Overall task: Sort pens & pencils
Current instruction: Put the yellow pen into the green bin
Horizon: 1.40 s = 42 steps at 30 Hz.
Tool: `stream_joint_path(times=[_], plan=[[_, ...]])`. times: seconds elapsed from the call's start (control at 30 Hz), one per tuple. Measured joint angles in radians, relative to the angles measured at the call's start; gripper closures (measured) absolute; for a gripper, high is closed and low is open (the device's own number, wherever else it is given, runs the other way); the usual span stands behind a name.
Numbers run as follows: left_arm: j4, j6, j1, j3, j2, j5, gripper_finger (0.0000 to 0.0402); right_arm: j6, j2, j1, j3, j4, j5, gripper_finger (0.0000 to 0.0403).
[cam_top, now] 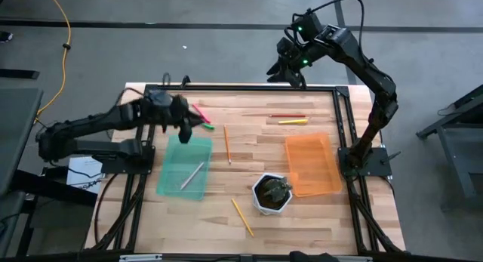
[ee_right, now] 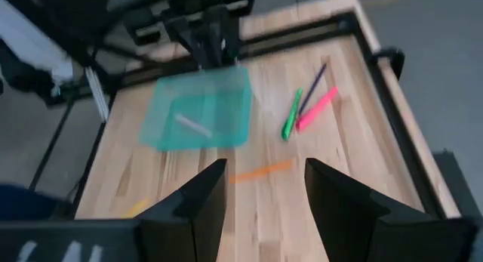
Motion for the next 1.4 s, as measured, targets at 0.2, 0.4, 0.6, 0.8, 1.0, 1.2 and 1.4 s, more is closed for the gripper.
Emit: stream_joint_path(times=[0.2, 0.4, 0.6, 0.8, 1.0, 1.2, 1.4], plan=[[0.000, 0.128, 0.141, 0.086, 0.003, 0.056, 0.0323, 0.099, 0.008, 0.043, -0.005, 0.187, -0.042, 0.0233], [0.000, 0.184, 0.224, 0.095, 0.003, 0.102, 0.0323, -0.051, 0.111, 0.088, -0.010, -0.105, 0.108, 0.0233], [0.001, 0.231, 0.254, 0.095, 0.013, 0.117, 0.0323, -0.102, 0.196, 0.081, -0.010, -0.166, 0.189, 0.0233], [-0.002, 0.265, 0.251, 0.095, 0.028, 0.130, 0.0323, -0.092, 0.235, 0.072, -0.010, -0.176, 0.291, 0.0233], [-0.040, 0.291, 0.251, 0.095, 0.029, 0.139, 0.0323, -0.113, 0.261, 0.077, -0.010, -0.202, 0.373, 0.0234], [-0.070, 0.292, 0.251, 0.095, 0.028, 0.139, 0.0323, -0.096, 0.251, 0.047, -0.010, -0.225, 0.340, 0.0234], [-0.075, 0.291, 0.251, 0.095, 0.028, 0.126, 0.0323, -0.029, 0.157, 0.026, -0.010, -0.176, 0.262, 0.0234]])
